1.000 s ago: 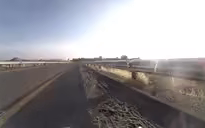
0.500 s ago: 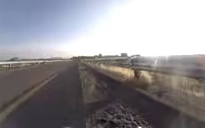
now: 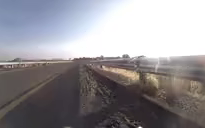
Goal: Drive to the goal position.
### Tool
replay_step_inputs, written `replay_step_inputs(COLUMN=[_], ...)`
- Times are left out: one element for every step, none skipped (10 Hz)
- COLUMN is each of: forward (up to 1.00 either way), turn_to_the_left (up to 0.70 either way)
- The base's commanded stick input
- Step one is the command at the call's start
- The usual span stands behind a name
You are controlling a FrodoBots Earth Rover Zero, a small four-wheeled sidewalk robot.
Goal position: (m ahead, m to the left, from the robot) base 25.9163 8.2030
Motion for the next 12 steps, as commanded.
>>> replay_step_inputs(forward=[0.50, 0.50, 0.50, 0.50, 0.50, 0.49, 0.48, 0.47, 0.47, 0.46, 0.45, 0.45], turn_to_the_left=[0.00, 0.00, 0.00, 0.00, 0.07, 0.29, 0.48, 0.47, 0.37, 0.00, 0.00, 0.00])
